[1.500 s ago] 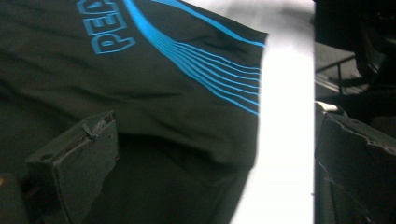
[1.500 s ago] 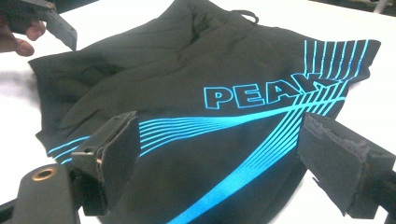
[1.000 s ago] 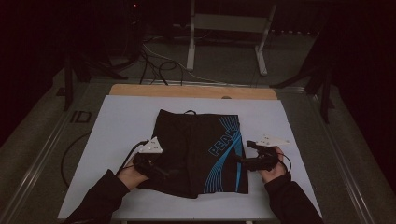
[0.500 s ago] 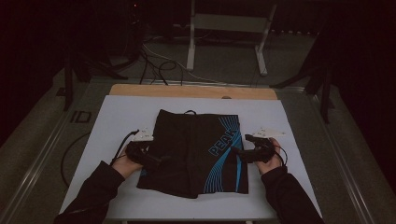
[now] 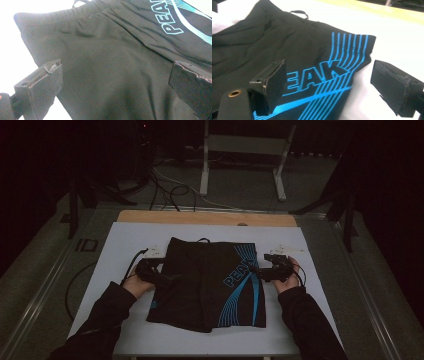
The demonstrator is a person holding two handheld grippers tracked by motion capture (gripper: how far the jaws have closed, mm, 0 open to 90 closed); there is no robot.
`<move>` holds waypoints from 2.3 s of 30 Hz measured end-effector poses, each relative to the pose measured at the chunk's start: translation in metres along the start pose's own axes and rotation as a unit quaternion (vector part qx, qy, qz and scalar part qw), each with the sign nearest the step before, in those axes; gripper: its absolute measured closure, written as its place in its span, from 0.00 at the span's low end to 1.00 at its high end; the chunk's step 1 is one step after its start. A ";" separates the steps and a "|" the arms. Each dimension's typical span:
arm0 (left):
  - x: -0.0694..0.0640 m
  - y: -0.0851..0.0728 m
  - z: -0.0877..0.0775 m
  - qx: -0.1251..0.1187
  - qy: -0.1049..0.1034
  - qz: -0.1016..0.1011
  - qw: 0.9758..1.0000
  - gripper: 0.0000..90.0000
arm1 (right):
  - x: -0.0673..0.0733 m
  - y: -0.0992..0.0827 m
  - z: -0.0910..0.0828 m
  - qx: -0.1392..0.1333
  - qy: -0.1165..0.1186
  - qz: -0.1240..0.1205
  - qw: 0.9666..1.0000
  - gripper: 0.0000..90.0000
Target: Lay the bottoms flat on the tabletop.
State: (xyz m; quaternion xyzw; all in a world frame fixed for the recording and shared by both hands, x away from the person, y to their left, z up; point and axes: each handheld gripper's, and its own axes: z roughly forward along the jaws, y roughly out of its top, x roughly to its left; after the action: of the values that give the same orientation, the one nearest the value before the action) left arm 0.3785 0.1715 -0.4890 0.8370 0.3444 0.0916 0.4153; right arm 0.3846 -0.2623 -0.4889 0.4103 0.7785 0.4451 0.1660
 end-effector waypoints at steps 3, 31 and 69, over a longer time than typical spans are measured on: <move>0.006 0.003 0.003 -0.002 0.007 -0.010 1.000 0.01 | -0.003 0.002 0.006 0.003 -0.003 0.003 1.000 0.15; 0.065 0.033 0.050 0.015 0.069 -0.073 0.995 0.17 | -0.032 0.013 0.051 0.035 -0.060 0.077 0.995 0.25; 0.078 0.037 0.047 -0.017 0.080 -0.103 0.991 0.93 | -0.033 0.027 0.082 0.079 -0.107 0.073 0.988 0.98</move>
State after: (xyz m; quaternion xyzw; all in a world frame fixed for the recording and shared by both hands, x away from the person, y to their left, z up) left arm 0.4760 0.1775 -0.5013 0.7801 0.4593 0.1207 0.4074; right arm 0.4687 -0.2351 -0.5151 0.5228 0.7573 0.3463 0.1822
